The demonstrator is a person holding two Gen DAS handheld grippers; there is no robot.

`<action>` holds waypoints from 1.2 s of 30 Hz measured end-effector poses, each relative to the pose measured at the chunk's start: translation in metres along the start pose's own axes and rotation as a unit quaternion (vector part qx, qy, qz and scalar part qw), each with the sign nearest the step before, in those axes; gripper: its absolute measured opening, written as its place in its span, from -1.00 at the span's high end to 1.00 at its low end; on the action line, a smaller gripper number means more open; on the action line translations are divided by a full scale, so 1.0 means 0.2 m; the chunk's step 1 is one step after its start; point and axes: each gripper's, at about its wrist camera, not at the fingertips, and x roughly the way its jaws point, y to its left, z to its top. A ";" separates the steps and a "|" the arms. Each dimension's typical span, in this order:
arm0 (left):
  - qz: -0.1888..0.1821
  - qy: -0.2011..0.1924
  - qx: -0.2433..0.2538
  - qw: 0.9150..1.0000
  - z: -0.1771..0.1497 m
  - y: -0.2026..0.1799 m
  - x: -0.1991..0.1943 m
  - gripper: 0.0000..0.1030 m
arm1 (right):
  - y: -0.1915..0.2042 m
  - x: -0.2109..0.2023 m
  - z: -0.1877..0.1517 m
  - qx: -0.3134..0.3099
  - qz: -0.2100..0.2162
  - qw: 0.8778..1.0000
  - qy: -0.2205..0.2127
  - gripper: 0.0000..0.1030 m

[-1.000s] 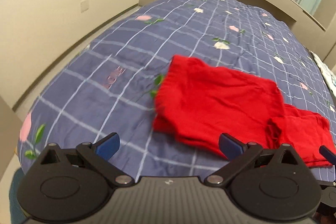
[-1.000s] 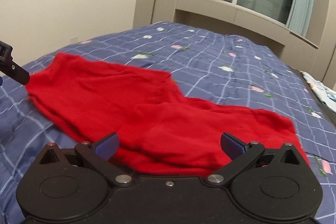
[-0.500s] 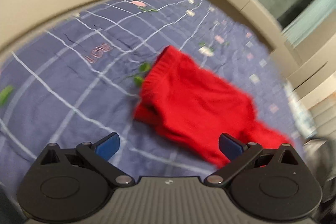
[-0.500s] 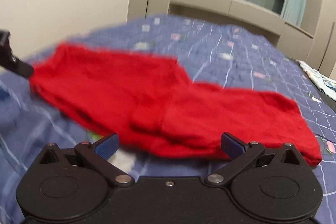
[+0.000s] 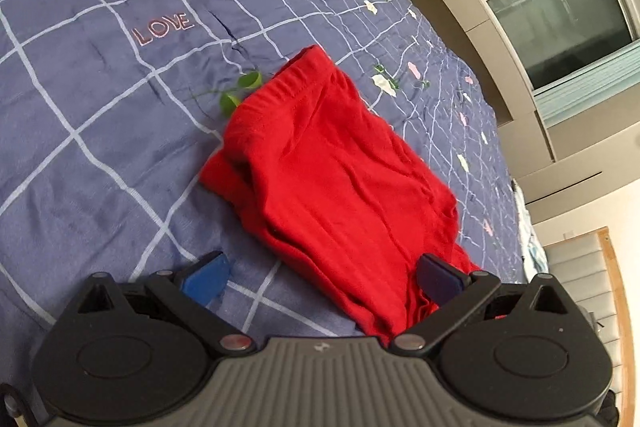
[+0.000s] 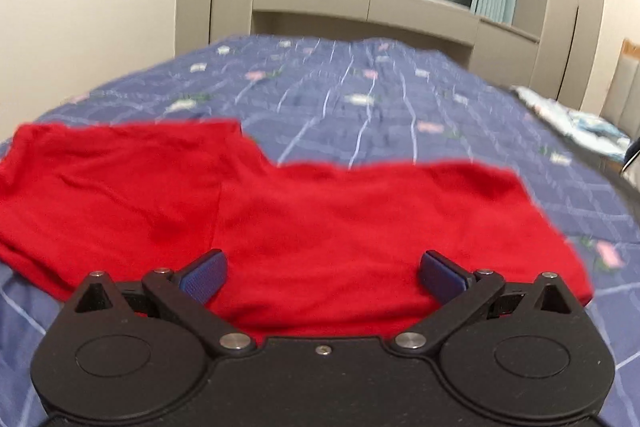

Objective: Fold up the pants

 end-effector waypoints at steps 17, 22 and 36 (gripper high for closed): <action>0.060 -0.035 0.011 0.998 0.02 -0.08 0.02 0.03 | 0.00 0.00 -0.01 0.002 0.003 1.000 -0.006 -0.99; 0.055 -0.047 -0.013 0.997 0.02 -0.05 0.02 0.23 | 0.00 0.00 -0.01 0.003 0.005 1.000 -0.007 -0.99; 0.076 -0.121 0.020 0.990 0.03 -0.22 -0.02 0.91 | 0.00 0.00 -0.02 0.004 0.005 1.000 -0.007 -0.99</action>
